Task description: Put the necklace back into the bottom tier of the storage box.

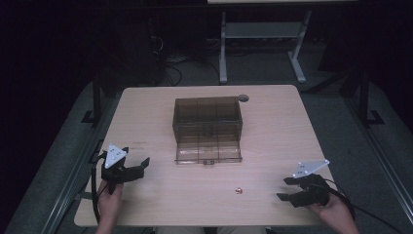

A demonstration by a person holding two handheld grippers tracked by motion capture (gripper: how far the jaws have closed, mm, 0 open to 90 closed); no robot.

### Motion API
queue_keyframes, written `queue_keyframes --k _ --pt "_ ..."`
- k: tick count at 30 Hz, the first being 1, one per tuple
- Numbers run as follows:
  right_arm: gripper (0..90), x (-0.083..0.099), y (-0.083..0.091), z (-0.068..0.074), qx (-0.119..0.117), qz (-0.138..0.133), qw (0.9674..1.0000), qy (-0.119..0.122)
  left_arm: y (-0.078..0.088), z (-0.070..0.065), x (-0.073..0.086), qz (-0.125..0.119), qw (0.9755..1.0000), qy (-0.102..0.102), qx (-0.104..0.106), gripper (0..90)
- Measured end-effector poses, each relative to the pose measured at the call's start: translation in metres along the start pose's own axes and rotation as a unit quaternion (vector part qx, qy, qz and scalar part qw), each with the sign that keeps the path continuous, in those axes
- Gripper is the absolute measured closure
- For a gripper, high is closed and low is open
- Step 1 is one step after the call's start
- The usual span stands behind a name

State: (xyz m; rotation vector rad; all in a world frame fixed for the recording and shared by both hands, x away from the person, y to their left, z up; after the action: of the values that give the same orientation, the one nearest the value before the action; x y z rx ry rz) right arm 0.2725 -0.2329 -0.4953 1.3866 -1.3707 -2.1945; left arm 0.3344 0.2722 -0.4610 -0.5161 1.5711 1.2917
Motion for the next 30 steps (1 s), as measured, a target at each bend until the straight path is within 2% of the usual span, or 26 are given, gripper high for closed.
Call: queue_keyframes --k 6,14,16,24,30 --pt "35.1 0.001 -0.001 0.001 0.003 0.003 1.0000 0.001 0.000 -0.001 0.001 0.003 1.0000 -0.001 0.003 13.0" --pt "33.3 -0.009 -0.002 0.007 0.006 0.005 0.9998 0.018 0.001 -0.001 0.001 -0.001 1.0000 0.001 0.004 13.0" --pt "33.0 -0.011 -0.003 0.010 0.009 0.012 0.9994 0.030 0.001 -0.001 0.001 -0.002 1.0000 -0.002 0.003 13.0" --pt "31.7 -0.018 -0.006 0.014 0.006 0.016 0.9991 0.038 0.000 0.000 0.001 0.001 1.0000 -0.002 0.002 13.1" --pt "30.8 -0.025 -0.008 0.020 0.002 0.020 0.9984 0.053 0.001 -0.001 0.001 -0.001 1.0000 0.000 0.002 13.0"
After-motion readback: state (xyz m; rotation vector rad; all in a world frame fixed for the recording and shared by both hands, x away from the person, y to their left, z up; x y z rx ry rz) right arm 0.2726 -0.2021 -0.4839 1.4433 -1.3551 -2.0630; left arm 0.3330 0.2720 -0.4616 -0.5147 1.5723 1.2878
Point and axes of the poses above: each handheld gripper's, and its own axes: y roughly backward along the jaws, x roughly out of its underside, z roughly to its left, the point moved 6 cm from there along -y, roughly forward along the jaws, and after that the axes turned 1 degree about -x, right-handed, at the moved point
